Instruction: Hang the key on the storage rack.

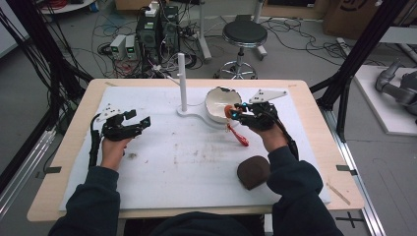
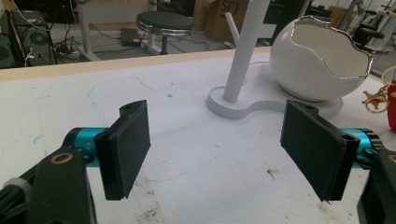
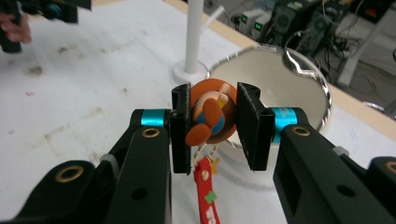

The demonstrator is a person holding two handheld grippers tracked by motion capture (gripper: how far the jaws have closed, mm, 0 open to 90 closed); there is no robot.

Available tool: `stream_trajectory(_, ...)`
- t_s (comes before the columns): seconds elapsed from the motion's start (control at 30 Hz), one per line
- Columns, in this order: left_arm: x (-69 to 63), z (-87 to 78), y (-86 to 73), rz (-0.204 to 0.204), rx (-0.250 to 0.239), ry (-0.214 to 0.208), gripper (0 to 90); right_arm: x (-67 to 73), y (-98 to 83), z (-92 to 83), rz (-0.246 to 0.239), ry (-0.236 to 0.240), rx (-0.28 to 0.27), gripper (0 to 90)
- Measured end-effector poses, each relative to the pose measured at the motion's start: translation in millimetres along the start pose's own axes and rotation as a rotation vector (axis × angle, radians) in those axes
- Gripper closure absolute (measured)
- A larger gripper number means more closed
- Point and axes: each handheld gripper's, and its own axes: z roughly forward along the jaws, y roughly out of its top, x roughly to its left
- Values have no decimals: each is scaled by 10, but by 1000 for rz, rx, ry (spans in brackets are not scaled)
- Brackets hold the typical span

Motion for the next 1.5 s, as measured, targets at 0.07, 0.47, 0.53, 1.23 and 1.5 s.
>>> stream_trajectory(0.07, 0, 4, -2, -2, 0, 1, 240, 3, 28, 1, 4, 6, -8, 690)
stream_trajectory(0.47, 10, -1, -3, -6, -3, 3, 240, -12, 601, 148, 5, 101, -118, 690)
stream_trajectory(0.53, 11, 2, -5, -8, -5, 2, 241, 11, 757, 228, -9, 118, -135, 690)
stream_trajectory(1.23, 28, -6, -5, -12, -8, -3, 243, 150, 1559, 762, -31, 180, -185, 689)
stream_trajectory(1.5, 41, -20, -5, -18, -10, -3, 242, -33, 1516, 871, 26, 94, -153, 689)
